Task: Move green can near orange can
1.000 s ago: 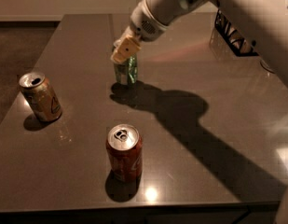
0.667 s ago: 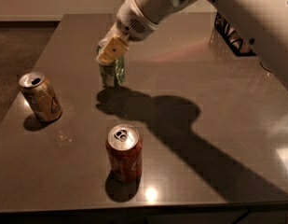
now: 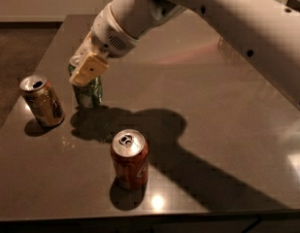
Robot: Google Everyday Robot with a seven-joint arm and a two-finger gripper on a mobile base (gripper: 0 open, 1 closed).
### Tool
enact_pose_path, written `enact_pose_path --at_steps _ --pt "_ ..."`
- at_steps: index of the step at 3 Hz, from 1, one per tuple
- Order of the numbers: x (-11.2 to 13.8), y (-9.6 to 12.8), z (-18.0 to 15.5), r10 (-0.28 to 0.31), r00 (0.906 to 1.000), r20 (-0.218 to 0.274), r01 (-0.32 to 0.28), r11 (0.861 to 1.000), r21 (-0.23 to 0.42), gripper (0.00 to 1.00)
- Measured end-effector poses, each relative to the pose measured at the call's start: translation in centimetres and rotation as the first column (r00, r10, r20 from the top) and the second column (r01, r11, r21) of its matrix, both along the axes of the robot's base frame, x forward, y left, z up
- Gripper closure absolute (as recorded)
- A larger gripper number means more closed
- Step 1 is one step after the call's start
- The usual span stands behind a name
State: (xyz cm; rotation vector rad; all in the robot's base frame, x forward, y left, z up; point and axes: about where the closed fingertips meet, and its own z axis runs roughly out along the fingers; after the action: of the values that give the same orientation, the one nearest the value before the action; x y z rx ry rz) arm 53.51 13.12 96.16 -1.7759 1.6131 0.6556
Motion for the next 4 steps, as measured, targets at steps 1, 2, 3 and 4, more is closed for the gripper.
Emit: enact_pose_path --at_steps 1,2,3,4 --pt "-0.9 1.3 -1.7 0.028 0.9996 -0.006 -0.028 0.999 -0.016 1.00" --pt "-1.5 2.5 -3.2 0.053 0.9985 -0.012 -0.053 0.998 -0.039 0.82" --pt "-1.6 3.1 -4.5 0.059 0.9981 -0.020 -0.060 0.996 -0.062 0.59" --pt "-1.7 3.2 -4.4 0.062 0.9979 -0.019 -0.063 0.996 -0.063 0.36"
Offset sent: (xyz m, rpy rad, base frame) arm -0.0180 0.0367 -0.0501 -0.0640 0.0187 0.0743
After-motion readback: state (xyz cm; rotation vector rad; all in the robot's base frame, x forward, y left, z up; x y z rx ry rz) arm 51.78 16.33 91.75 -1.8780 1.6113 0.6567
